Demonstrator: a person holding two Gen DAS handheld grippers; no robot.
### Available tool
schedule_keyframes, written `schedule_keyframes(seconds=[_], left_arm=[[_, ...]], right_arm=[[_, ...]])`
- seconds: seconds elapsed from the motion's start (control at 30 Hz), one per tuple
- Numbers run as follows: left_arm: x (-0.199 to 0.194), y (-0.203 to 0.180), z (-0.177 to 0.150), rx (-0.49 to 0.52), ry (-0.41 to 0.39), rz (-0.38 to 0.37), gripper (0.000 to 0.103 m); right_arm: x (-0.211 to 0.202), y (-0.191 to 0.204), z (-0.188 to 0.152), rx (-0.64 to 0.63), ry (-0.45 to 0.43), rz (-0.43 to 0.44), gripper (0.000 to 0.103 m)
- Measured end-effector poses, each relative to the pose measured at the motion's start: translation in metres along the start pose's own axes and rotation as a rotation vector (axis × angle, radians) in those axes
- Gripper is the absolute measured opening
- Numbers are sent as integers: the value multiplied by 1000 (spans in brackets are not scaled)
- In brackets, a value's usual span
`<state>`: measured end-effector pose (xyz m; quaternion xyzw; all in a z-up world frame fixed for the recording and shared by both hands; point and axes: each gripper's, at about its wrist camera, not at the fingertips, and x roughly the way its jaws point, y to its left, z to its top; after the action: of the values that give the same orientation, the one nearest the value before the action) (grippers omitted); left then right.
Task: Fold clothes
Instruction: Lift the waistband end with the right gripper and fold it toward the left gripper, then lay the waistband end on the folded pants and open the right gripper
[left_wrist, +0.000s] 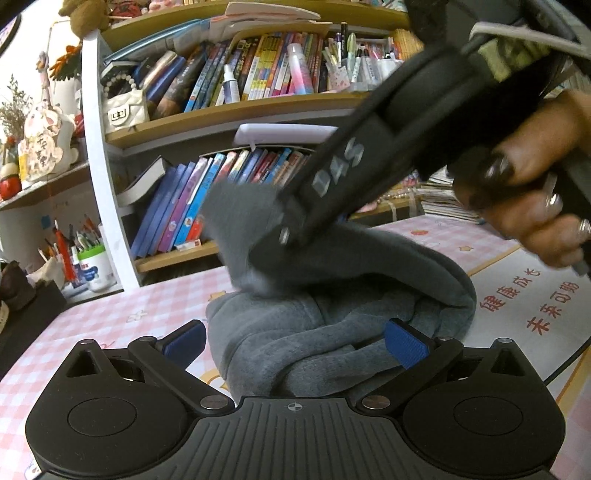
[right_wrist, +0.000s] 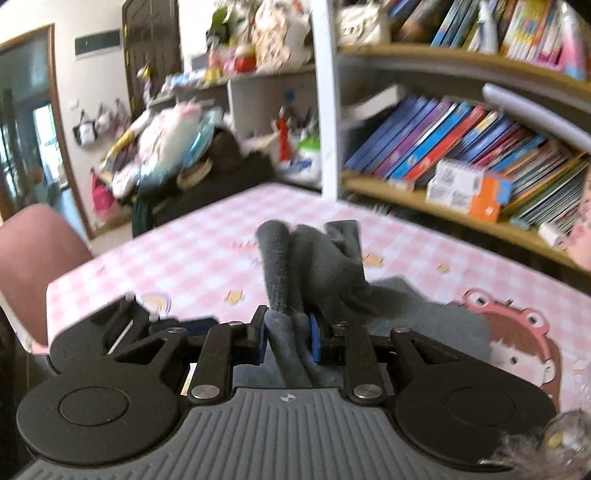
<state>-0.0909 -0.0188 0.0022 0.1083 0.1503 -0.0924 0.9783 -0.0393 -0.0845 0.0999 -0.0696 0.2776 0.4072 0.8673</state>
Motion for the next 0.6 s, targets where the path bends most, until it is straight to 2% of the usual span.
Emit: schedule_keyframes(seconds=[0.17,0.23,0.3,0.4,0.47,0.6], left_arm=[[0,0,0,8,1,4,103],[0,0,0,12,0,5,103],[1,0,1,14,-1,3,103],[0,0,0,13,0,8,103],[0,0,0,12,-2,12,103],[-5,4,-1,-6,-30,9,103]], right_arm=[[14,-6,-8,79,80,74,33],[9,-11,-8,132,60,118,41],[0,-18,-10,197,29,176,54],[-14,-27,-12,289,-22,256,55],[-31,-36,-16,314,-86,254,60],[-61,-58,-31,347,-166,121,68]])
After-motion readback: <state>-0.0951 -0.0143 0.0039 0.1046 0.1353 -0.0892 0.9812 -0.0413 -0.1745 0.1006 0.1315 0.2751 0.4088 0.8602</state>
